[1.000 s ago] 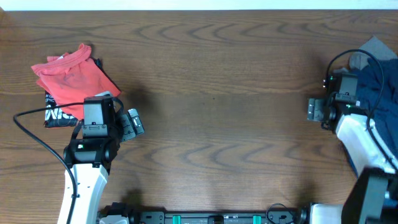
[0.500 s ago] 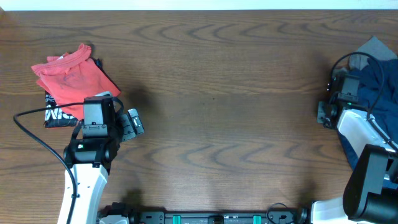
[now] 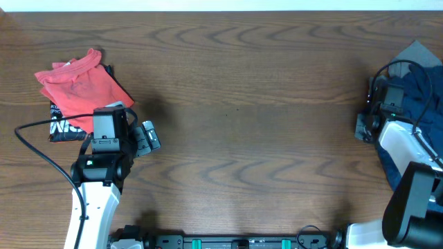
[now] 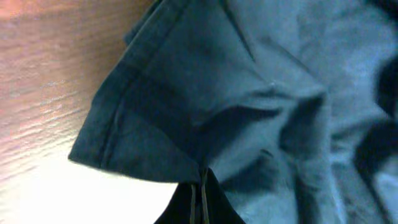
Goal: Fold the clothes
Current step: 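Reach the right gripper into the navy pile and grasp dark shorts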
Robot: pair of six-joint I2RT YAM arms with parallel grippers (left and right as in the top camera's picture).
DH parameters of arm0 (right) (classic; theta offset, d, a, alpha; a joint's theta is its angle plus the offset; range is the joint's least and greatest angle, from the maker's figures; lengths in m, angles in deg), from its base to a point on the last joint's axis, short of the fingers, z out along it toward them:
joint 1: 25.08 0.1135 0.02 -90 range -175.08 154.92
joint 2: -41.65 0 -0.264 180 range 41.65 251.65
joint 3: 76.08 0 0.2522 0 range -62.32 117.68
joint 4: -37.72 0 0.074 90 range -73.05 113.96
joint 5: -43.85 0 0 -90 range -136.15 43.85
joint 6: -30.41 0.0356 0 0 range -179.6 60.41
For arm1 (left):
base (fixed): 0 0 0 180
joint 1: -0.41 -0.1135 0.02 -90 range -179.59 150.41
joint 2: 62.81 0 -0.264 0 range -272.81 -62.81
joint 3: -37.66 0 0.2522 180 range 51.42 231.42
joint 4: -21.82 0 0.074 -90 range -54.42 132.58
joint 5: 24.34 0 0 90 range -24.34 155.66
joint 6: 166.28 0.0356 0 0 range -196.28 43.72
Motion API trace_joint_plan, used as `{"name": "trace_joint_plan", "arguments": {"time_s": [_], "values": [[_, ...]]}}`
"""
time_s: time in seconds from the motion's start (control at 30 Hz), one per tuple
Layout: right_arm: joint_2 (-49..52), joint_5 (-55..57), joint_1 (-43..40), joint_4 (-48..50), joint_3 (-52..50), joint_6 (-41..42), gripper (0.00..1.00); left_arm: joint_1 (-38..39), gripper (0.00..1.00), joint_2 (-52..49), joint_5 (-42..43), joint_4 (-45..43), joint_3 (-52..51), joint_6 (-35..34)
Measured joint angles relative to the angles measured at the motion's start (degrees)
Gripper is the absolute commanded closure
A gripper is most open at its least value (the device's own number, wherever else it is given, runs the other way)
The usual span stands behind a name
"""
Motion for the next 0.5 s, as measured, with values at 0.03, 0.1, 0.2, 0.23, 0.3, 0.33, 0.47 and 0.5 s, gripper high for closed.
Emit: {"name": "trace_joint_plan", "arguments": {"time_s": [0.03, 0.1, 0.2, 0.23, 0.3, 0.33, 0.47, 0.5], "values": [[-1.14, -0.52, 0.00, -1.84, 1.38, 0.07, 0.99, 0.00, 0.02, 0.00, 0.02, 0.00, 0.00, 0.00], [-4.02, -2.58, 0.00, -5.53, 5.81, 0.20, 0.99, 0.00, 0.02, 0.00, 0.04, -0.26, 0.00, 0.00], [-9.16, -9.16, 0.04, -11.78, 16.37, 0.26, 0.99, 0.00, 0.02, 0.00, 0.04, -0.98, 0.04, 0.00], [-11.13, -12.41, 0.20, -13.46, 20.57, 0.35, 0.99, 0.00, 0.02, 0.00, 0.04, -1.11, 0.07, 0.00], [-14.73, -18.95, 1.01, -17.51, 27.50, 0.39, 0.99, 0.00, 0.02, 0.00, 0.04, -1.33, 0.09, 0.00], [-16.24, -21.42, 1.64, -18.75, 29.46, 0.42, 0.99, 0.00, 0.02, 0.00, 0.04, -1.44, 0.09, 0.00], [-20.33, -32.06, 8.20, -22.32, 32.39, 0.57, 0.99, 0.00, 0.02, 0.00, 0.02, -2.03, 0.09, 0.00], [-20.22, -33.77, 9.92, -21.79, 32.26, 0.76, 0.99, 0.00, 0.02, 0.00, 0.02, -2.25, 0.09, 0.00]]}}
